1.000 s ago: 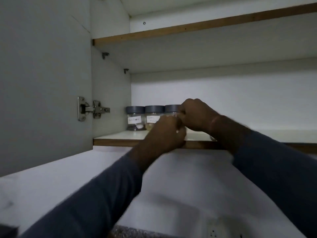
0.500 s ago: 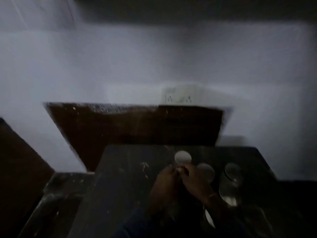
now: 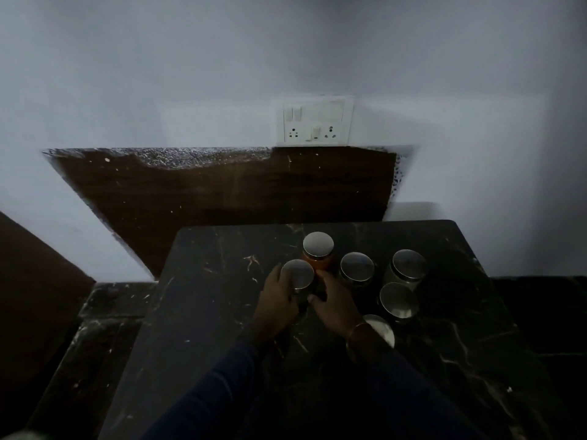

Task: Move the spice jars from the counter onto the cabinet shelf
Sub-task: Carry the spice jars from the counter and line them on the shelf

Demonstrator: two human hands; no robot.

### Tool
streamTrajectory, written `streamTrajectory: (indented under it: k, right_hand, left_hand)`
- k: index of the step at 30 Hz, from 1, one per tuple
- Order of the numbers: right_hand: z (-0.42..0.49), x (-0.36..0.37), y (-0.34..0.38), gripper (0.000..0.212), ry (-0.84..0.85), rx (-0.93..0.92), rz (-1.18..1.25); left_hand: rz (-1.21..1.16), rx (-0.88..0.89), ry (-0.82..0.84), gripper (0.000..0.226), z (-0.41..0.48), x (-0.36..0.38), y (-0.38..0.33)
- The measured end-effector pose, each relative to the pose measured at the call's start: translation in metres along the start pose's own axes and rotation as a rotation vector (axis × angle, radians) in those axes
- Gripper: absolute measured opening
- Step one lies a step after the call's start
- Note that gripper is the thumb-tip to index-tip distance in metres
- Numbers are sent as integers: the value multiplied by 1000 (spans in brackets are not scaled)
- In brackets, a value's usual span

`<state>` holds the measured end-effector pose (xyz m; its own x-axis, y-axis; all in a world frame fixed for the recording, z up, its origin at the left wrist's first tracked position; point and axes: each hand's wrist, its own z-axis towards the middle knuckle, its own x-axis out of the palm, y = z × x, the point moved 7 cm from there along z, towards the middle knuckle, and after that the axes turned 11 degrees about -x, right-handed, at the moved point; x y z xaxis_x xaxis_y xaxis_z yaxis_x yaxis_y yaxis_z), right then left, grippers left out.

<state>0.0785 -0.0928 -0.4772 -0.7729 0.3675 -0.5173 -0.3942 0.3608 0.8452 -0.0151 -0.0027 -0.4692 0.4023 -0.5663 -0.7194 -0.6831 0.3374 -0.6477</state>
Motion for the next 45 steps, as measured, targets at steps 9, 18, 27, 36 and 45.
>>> streamTrajectory:
  k: [9,18,27,36,45]
  right_hand:
    - [23,11,-3,79,81,-19,93]
    - [-17,-4,-18,70,117,24,-122]
    - [0,-47,-8,53,-3,-48,-156]
    - [112,-31,2,76,-11,-56,-428]
    - [109,33,-2,68,110,-206,-444]
  left_hand:
    - [-429,-280,202,46,10,-1,23]
    - [-187,-212,74,41,-5,25,36]
    - [41,-36,180,59,-2,44,6]
    - [-52,-72,65,48,-13,11,21]
    - [-253,-285,3,46,-25,-15,70]
